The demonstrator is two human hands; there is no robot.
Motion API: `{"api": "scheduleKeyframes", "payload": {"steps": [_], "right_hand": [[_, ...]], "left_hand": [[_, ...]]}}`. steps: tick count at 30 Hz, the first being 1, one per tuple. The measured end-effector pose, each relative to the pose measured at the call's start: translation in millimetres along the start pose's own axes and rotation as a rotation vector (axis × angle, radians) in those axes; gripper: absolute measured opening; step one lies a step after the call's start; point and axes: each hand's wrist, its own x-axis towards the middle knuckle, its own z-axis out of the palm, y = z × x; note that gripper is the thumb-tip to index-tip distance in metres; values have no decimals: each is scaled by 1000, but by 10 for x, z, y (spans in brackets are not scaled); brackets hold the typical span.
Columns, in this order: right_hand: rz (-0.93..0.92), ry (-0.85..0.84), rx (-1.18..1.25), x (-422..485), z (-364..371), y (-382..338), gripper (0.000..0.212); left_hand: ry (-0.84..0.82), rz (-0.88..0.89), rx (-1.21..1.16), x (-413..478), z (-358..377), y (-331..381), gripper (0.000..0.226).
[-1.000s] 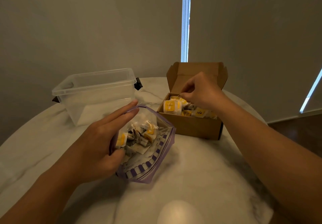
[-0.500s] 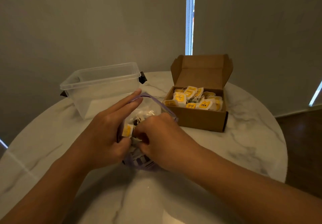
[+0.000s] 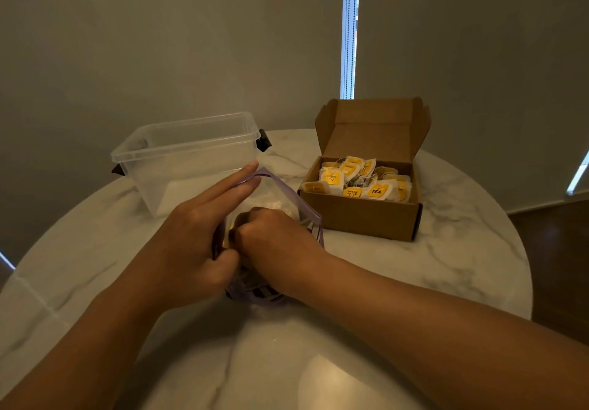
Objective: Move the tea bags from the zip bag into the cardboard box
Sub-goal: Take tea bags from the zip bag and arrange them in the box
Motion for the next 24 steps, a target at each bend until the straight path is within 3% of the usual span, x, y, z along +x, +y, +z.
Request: {"api": "scheduleKeyframes", "payload": {"steps": [7,11,16,21,24], "right_hand": [[-38,42,-87,-102,-78,-32,19],[34,176,-66,-277,-274,-93,28],[307,131,322,-560,-574,-99,5],[507,122,797,-746,-764,60,3],[499,136,941,-860,-905,167,5]], "left_hand": [[-2,6,0,4,15,-12,84],[32,32,9,11,23,-31,81],[39,19,16,1,12,-6,81],[42,-12,23,-4,30,-13,84],[37,-5,28,-1,41,-21,83]]}}
